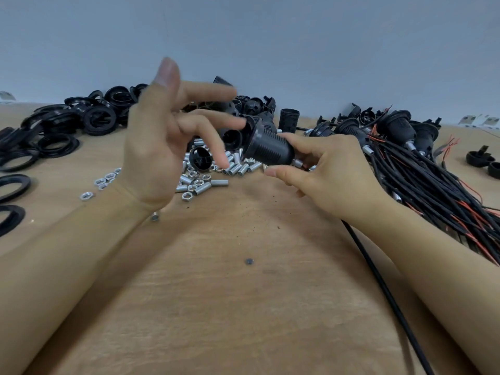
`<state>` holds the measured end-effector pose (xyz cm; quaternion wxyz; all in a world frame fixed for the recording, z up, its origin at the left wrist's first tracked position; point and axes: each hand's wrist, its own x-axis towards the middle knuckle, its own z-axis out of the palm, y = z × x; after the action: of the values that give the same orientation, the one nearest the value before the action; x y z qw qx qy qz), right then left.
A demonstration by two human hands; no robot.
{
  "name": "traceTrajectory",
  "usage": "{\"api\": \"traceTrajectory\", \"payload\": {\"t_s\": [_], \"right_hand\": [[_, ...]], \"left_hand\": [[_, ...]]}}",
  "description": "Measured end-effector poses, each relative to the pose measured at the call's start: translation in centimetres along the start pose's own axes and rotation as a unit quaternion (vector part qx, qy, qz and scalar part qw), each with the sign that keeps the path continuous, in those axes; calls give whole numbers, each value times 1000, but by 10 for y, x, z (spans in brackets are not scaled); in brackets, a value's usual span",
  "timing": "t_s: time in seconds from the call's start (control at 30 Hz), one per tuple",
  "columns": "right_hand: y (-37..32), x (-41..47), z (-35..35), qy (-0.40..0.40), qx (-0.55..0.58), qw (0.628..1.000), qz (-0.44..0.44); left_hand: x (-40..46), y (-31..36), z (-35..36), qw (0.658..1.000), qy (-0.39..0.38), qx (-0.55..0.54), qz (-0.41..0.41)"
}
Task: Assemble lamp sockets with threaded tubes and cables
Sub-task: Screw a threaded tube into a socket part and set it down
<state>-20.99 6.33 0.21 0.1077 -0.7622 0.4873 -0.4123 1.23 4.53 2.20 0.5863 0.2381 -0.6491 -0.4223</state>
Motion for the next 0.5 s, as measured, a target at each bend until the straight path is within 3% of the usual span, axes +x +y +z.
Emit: {"api": "traceTrajectory", "payload": {"t_s": [0.13, 0.23, 0.37, 0.5], "right_hand": [[1, 0, 2, -6, 6, 1000, -16], [0, -1, 3, -8, 7, 1000, -26], [1, 0, 1, -11, 14, 1000, -2], [0, 0, 1, -17, 36, 999, -7]], "left_hand": [[3, -5, 3, 997, 53, 62, -13], [2, -11, 6, 991, 24, 117, -64], [-4, -3, 8, 1000, 12, 16, 13], [-2, -3, 6, 993, 97, 64, 33]]}}
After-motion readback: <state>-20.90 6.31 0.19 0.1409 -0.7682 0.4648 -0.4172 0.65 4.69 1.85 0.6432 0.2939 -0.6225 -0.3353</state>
